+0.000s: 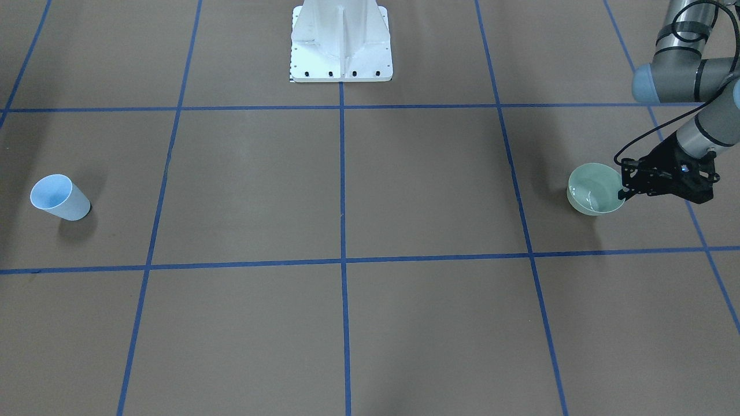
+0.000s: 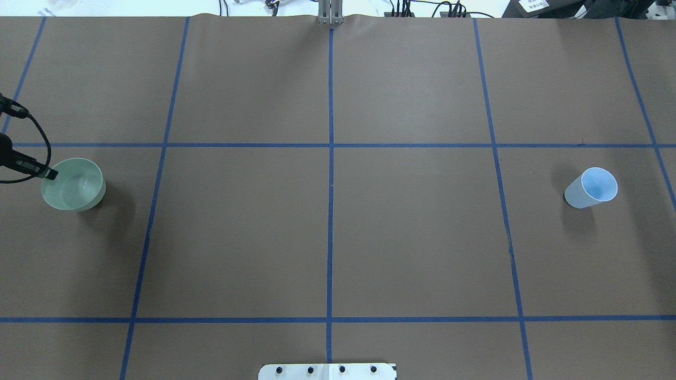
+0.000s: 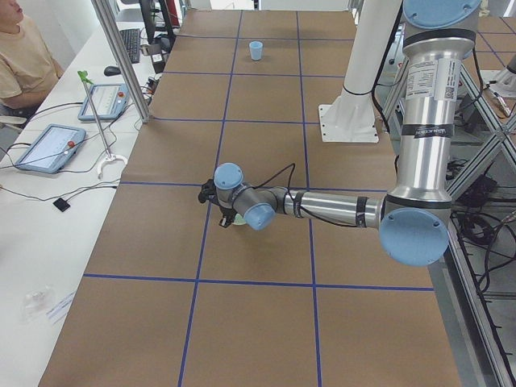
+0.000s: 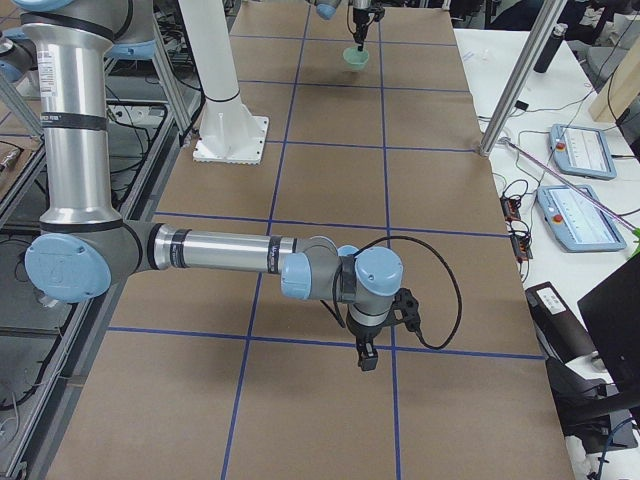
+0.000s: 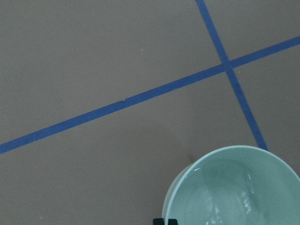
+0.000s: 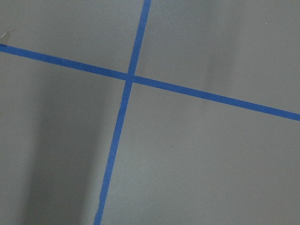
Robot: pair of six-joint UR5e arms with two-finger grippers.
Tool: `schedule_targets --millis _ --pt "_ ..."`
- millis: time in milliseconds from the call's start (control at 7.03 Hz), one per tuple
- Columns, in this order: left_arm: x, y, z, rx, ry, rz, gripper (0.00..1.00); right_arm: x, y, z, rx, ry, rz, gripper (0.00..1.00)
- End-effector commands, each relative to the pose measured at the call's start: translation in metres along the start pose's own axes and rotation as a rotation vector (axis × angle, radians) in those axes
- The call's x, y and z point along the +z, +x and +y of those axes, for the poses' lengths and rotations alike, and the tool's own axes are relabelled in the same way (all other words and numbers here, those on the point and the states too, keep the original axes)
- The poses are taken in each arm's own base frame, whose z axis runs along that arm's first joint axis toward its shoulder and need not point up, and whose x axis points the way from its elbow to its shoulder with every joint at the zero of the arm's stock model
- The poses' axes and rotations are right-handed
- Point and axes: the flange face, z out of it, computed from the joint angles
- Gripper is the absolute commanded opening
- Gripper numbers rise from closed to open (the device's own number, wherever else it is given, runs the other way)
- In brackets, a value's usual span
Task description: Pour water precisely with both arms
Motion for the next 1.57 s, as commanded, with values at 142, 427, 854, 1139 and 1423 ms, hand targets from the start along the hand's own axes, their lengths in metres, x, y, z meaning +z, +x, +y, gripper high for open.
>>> schedule_targets --millis 142,427,854,1139,1423 --pt "-0.015 -0.018 0.001 0.007 0.035 0.010 1.00 -0.003 -0.002 -0.001 -0.006 0.006 0.001 1.00" --pt "-0.074 -0.062 -0.005 -0.088 0.086 0.029 1.00 -0.002 -0.002 -0.002 -0.006 0.005 0.001 1.00" --pt "-0.162 -0.143 0.011 -0.002 0.068 -0.081 1.00 -0.001 0.000 -0.002 -0.017 0.020 0.005 1.00" --pt "-0.221 -0.180 0.017 -0.037 0.077 -0.129 1.00 0.000 0.000 -0.001 -0.018 0.019 0.003 1.00" --pt "-0.214 -0.208 0.057 -0.117 0.065 -0.121 1.00 0.000 0.000 -0.001 -0.020 0.020 0.003 1.00"
